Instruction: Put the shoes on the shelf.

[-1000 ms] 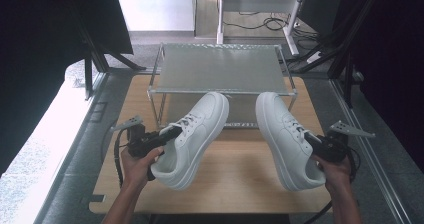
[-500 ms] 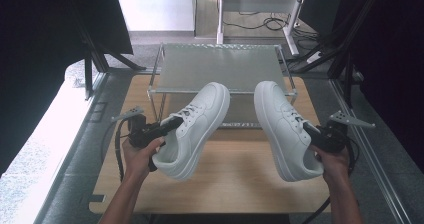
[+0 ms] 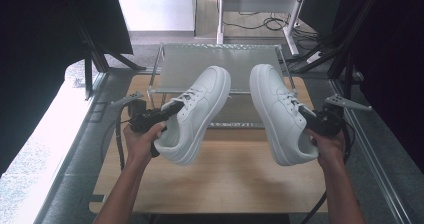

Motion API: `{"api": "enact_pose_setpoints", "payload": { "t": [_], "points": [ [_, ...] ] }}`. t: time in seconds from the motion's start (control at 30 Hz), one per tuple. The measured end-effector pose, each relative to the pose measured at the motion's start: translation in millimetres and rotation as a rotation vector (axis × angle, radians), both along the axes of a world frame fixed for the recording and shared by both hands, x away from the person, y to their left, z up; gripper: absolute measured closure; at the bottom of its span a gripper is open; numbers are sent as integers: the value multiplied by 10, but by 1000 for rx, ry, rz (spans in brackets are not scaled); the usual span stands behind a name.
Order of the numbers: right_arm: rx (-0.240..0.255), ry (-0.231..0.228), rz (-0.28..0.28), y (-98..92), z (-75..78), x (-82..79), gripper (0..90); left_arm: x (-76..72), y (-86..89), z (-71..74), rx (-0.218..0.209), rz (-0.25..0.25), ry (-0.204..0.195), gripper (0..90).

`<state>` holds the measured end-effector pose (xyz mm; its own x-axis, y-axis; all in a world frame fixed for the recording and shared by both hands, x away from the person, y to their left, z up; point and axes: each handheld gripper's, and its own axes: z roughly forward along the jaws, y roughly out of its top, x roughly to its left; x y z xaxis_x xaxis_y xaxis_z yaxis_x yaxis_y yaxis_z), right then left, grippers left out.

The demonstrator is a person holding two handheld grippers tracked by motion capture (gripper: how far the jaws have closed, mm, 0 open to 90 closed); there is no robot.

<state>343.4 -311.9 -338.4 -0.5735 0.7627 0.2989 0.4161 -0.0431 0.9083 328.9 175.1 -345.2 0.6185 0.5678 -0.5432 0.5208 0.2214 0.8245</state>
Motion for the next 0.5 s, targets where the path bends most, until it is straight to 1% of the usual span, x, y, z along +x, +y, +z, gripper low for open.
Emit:
{"api": "enact_pose_setpoints", "payload": {
  "t": [0.13,0.2,0.3,0.4,0.47,0.5],
  "points": [
    [4,2,-9,37,55,76,886,78,-17,55,-4,5,-1,830],
    [1,2,-11,46,70,98,886,96,-19,67,-6,5,-1,829],
    [-9,4,-26,82,136,179,886,162,-30,122,-15,8,-2,829],
    [-8,8,-28,96,166,218,886,192,-36,149,-19,9,-2,830],
    [-1,15,-33,117,210,276,886,239,-46,190,-20,13,-2,830],
    [-1,15,-33,117,210,276,886,239,-46,190,-20,13,-2,829]
  ]
}}
